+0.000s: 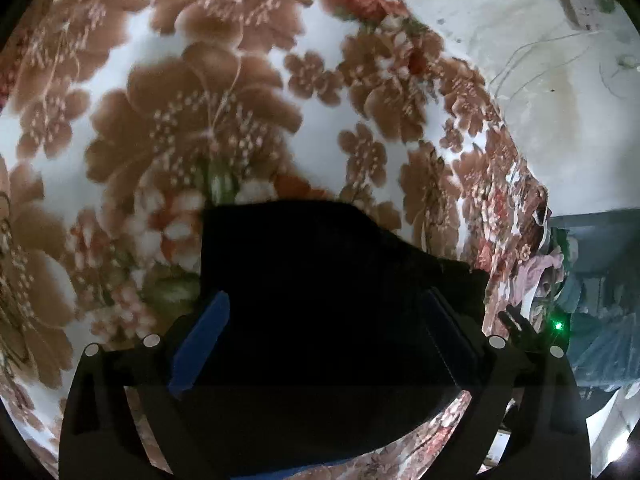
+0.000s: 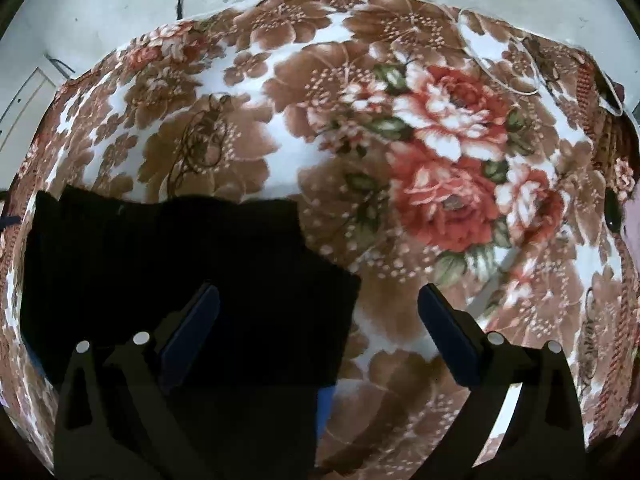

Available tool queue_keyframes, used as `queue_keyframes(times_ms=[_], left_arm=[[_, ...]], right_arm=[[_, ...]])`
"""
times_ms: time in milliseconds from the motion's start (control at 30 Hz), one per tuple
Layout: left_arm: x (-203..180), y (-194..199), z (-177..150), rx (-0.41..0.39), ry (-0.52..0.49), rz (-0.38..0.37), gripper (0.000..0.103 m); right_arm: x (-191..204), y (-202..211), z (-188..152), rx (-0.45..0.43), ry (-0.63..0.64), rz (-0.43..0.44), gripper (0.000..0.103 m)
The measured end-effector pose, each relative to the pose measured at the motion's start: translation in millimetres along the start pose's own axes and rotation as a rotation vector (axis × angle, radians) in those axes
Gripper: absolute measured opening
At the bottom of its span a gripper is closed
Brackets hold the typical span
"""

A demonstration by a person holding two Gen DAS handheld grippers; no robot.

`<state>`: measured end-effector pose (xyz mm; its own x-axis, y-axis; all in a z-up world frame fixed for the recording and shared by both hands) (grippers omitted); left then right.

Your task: Fold large clothes

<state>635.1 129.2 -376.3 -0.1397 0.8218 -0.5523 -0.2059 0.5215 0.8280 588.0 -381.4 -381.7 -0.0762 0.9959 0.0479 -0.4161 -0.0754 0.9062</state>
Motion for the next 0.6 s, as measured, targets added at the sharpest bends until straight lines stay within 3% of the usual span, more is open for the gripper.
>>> queue_keyframes(times_ms=[67, 200, 300, 400, 467, 500, 567, 600], left_arm=[[-6.2, 4.4, 0.3, -0.021, -0.087, 0.078, 0.094], [-8.7, -3.1, -8.5, -0.083, -0.394, 0.376, 0.095], [5.5, -19.3, -9.3, -0.084, -0.521, 0.497, 0.095], [10.9, -26.8, -0.6, -0.107, -0.543, 0.482, 0.095], [9.3, -37.6, 4.0, -0.099, -0.553, 0.434, 0.093], [8.1, -45.1, 3.7, -0.083, -0.568, 0.421, 0.091], [4.3, -58.4, -1.1, -0.066, -0.603, 0.435, 0.083], [5.1, -68.0, -3.1, -0.04, -0.615, 0.432, 0.07]], right_arm=[[6.2, -4.8, -2.5, 0.004, 0.016, -0.003, 0.098], [10.4, -14.1, -0.5, -0.006, 0.035, -0.02, 0.098], [7.9, -28.2, 1.9, 0.009, 0.025, -0.023, 0.098], [4.8, -42.1, 5.4, 0.012, 0.006, -0.004, 0.095], [6.6, -49.9, 8.2, 0.013, 0.005, 0.01, 0.075], [10.1, -57.0, 9.3, 0.028, 0.019, 0.017, 0.072], [15.6, -68.7, 10.0, 0.042, 0.052, 0.007, 0.071], [16.9, -71.9, 9.8, 0.043, 0.064, 0.005, 0.067]])
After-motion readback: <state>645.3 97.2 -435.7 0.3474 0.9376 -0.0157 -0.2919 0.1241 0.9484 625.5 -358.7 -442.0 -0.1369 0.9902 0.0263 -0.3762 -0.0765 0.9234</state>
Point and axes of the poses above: each gripper's, at about its wrist camera, not at the fingertips, and y roughly against the way its jaws point, x to its left, z to its top, the point moved 5 cm from there along -y, roughly the way its jaws point
